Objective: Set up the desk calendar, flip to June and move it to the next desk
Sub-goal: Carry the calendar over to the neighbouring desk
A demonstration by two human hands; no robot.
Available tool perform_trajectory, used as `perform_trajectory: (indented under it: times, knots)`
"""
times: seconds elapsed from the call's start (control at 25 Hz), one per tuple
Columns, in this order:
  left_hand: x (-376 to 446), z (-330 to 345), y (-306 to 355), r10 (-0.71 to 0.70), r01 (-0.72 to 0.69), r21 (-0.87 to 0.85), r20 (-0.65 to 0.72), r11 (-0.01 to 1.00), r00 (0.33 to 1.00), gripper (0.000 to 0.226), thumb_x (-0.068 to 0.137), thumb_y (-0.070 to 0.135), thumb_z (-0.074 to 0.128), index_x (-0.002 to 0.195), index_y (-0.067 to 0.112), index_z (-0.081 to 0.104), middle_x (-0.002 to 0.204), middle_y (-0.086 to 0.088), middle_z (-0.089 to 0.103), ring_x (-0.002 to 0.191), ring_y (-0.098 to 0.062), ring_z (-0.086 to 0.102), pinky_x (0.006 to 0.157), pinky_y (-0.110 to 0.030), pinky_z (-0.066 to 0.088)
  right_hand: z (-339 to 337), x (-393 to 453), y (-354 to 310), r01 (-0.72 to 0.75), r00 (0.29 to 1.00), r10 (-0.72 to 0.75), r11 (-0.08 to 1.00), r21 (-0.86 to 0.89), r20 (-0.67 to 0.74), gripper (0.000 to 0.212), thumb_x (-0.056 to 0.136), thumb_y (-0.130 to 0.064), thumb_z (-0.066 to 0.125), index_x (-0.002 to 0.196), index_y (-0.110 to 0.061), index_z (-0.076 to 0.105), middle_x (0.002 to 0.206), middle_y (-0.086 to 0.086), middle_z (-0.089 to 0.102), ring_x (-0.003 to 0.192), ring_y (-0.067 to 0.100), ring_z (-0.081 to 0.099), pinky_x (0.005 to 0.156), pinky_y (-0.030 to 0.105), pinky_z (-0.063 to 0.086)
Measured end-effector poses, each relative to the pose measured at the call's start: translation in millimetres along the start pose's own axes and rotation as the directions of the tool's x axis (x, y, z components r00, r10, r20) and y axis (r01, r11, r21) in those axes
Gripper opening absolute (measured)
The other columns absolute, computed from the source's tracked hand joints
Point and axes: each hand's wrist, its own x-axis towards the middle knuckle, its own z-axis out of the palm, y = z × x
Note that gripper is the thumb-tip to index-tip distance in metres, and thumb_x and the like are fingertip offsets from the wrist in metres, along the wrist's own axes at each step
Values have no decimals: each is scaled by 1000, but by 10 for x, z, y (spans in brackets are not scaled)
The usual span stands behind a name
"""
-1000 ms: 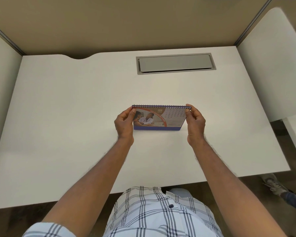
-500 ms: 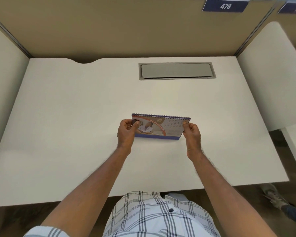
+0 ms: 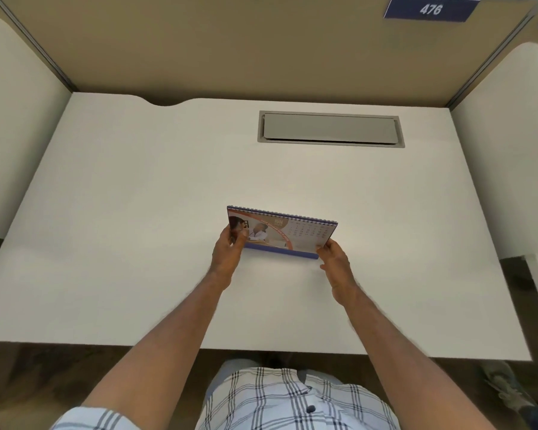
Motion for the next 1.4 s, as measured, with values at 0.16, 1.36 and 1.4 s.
perform_trajectory:
  times: [0.16, 1.36, 1.4]
  knots:
    - [-13, 10, 12, 17, -16, -13, 49, 1000, 999, 41, 101, 39, 56, 141, 30, 54, 130, 9, 66, 119, -8, 59, 93, -29, 49, 5, 42, -30, 51, 996, -47, 997, -55, 77, 33, 108, -22, 47, 135, -39, 56, 123, -23, 66, 112, -3, 58, 84, 19, 44]
    - [2635, -3601, 1239, 110, -170, -161, -328, 972, 938, 18, 104, 22, 52, 121, 21, 57, 112, 8, 65, 101, -10, 66, 62, -9, 53, 4442, 1339, -1868, 327, 928, -308, 943, -65, 207, 31, 103, -29, 57, 134, -30, 53, 126, -10, 66, 115, 13, 65, 78, 20, 59]
    - [2799, -3694, 1237, 110, -172, -167, -328, 971, 938, 18, 104, 22, 53, 122, 20, 57, 113, 7, 65, 102, -11, 66, 62, -9, 53, 4592, 1448, -1898, 334, 926, -315, 940, -67, 208, 33, 103, -29, 57, 136, -30, 52, 127, -9, 66, 116, 14, 65, 81, 23, 60]
